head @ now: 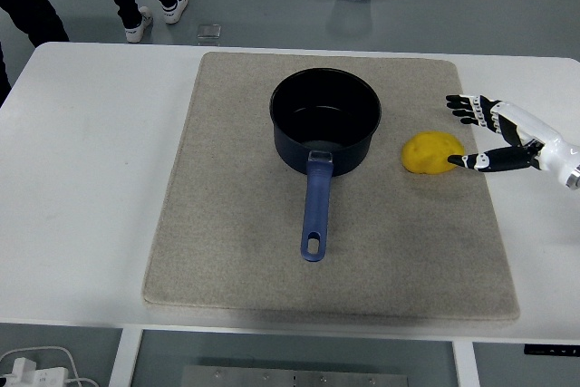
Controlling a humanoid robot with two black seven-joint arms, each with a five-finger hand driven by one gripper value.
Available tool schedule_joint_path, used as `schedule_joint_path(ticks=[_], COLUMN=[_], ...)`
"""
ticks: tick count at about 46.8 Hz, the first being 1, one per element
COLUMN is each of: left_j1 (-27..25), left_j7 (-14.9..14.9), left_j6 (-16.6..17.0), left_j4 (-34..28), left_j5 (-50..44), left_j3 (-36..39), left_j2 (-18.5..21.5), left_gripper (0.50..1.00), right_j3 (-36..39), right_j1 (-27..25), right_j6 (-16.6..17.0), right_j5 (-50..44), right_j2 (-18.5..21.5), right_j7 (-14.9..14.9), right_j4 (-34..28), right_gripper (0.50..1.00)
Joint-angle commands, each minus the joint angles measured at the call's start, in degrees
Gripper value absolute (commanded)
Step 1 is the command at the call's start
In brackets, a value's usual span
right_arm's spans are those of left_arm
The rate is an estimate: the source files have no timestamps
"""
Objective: Put the potato in the blue pot
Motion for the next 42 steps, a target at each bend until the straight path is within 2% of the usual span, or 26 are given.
schedule_joint_path(ticks=[1, 11, 26, 42], left_j1=[0.0, 0.0, 0.0, 0.0], left_j7=[0.0, 0.0, 0.0, 0.0], left_j6=[0.0, 0.0, 0.0, 0.1], left_j4=[0.0, 0.1, 0.3, 0.4], left_j5=[0.0, 0.0, 0.0, 0.0], left_j3=[0.0, 0.0, 0.0, 0.0], left_j2=[0.0, 0.0, 0.0, 0.0], left_gripper=[0.996, 0.996, 0.996, 0.996], right_j3=[0.0, -0.1, -0.6, -0.7], right_j1=[0.0, -0.5, -1.2, -1.2], right_j6=[-0.5, -0.8, -3.9, -4.1], right_j5=[-1.2, -2.2, -3.4, -3.4], right_j2=[0.0, 1.0, 4.2, 5.4], right_j7=[0.2, 1.0, 1.0, 1.1], right_j4=[0.0, 0.0, -1.7, -2.9], right_gripper=[0.926, 0.924, 0.924, 0.917])
